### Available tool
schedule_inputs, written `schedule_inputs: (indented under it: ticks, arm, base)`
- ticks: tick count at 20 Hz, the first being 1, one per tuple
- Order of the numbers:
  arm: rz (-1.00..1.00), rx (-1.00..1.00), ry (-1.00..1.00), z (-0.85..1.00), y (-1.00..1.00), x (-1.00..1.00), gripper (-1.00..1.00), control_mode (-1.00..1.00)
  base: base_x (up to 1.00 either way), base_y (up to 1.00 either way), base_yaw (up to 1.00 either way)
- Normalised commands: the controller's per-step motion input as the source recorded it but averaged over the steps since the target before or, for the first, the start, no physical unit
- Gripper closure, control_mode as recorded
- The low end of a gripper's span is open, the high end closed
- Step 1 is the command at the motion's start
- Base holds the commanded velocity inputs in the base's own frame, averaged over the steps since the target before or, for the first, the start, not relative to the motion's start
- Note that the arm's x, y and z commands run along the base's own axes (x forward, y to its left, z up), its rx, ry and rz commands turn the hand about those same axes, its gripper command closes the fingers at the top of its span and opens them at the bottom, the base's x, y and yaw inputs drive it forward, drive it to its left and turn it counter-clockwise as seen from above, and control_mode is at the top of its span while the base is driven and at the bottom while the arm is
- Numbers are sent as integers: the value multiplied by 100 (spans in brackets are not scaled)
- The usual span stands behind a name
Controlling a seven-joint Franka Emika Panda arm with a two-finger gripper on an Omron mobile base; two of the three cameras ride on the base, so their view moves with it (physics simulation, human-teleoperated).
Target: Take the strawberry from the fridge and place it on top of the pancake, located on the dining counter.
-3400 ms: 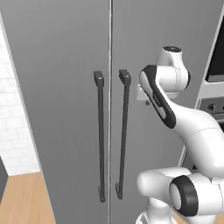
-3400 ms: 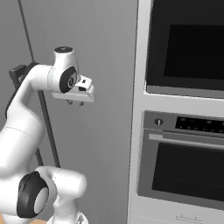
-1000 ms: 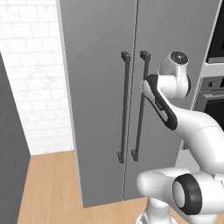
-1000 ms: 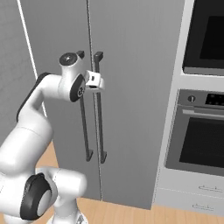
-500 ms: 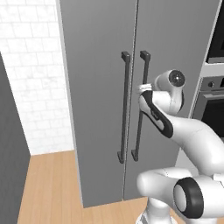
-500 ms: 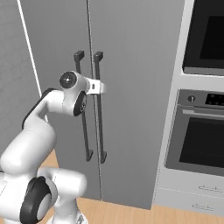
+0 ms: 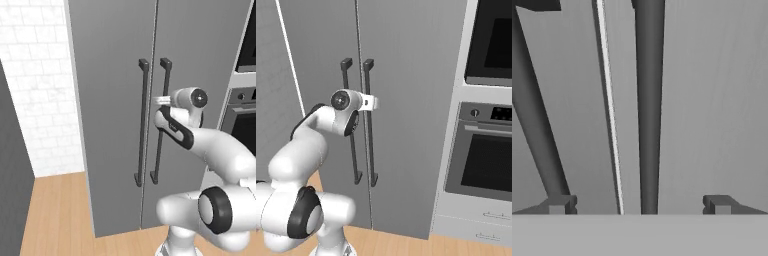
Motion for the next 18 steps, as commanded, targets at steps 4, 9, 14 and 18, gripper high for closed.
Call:
schedule_inputs:
  ticks: [4,9,14,18]
  arm:
    - [0,0,0,0,0,42,-100,-100]
    - [0,0,0,-3,0,60,-100,-100]
    - [1,0,0,-12,0,62,-100,-100]
    - [3,0,-1,-14,0,54,-100,-100]
  base:
    - [0,0,0]
    - [0,0,0]
    - [0,0,0]
    - [0,0,0]
